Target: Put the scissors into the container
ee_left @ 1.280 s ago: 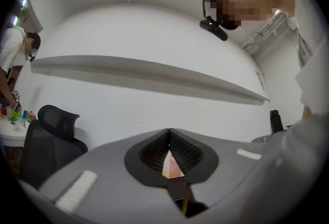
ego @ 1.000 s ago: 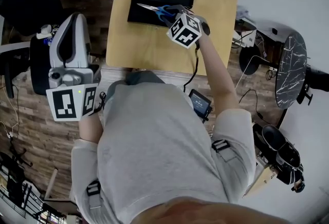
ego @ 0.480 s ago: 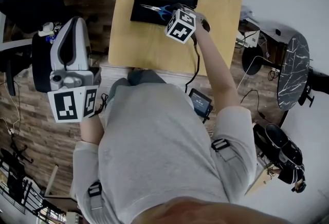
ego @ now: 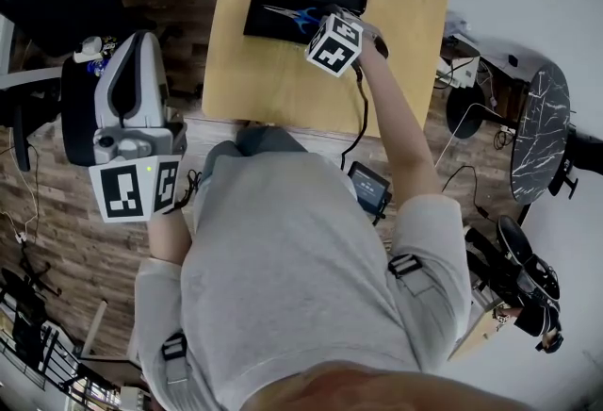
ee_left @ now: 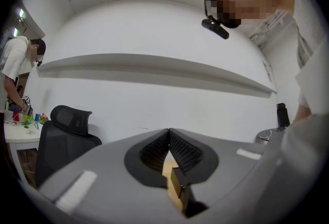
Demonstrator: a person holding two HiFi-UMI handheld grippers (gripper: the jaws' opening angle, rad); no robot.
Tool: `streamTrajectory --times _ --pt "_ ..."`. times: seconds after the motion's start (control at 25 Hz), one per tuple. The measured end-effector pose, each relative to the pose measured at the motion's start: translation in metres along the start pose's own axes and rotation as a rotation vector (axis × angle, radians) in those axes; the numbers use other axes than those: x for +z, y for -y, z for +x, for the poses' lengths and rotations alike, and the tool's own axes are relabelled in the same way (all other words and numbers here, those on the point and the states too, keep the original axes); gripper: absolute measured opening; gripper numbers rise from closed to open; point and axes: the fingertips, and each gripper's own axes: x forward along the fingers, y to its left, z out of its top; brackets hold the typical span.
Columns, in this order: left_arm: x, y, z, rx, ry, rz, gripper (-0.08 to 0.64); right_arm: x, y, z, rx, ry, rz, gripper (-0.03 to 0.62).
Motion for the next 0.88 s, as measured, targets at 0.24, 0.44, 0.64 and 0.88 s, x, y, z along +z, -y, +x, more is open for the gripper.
streamTrajectory --times 0.24,0.44,0.64,0.88 --pt "0.008 0.009 0.002 -0.045 0.031 -0.004 0.057 0.015 0.001 -0.031 -0.060 0.136 0.128 0.049" --pt "0.022 0.033 0.007 -0.115 0.071 0.001 0.057 0.024 -0.002 -0.078 -0.143 0.312 0.314 0.003" --pt "0.036 0.050 0.013 -0.199 0.106 0.004 0.057 0.032 -0.001 -0.137 -0.292 0.483 0.516 0.003" --pt "0.048 0.073 0.017 -0.277 0.138 0.001 0.057 0.037 -0.005 -0.197 -0.420 0.651 0.632 0.003"
